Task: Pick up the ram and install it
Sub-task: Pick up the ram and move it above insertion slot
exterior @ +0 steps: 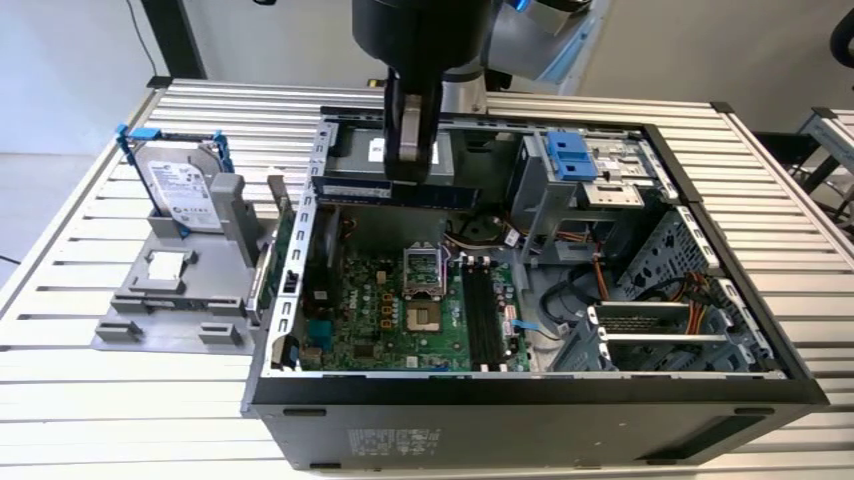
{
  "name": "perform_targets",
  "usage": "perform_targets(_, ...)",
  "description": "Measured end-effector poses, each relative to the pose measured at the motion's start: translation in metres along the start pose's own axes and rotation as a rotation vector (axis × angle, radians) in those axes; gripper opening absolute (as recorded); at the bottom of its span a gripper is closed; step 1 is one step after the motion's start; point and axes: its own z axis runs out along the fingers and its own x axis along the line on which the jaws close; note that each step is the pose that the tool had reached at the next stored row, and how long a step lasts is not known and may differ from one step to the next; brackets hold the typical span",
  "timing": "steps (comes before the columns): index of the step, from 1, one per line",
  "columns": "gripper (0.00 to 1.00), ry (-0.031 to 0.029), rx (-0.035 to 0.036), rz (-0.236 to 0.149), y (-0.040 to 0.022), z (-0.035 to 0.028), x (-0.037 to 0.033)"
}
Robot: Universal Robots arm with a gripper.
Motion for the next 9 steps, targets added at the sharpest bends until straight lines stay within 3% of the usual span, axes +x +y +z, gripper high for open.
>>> perform_targets(9, 0.0, 0.0002, 0.0, 0.0, -0.0082, 0.0003, -0.0135)
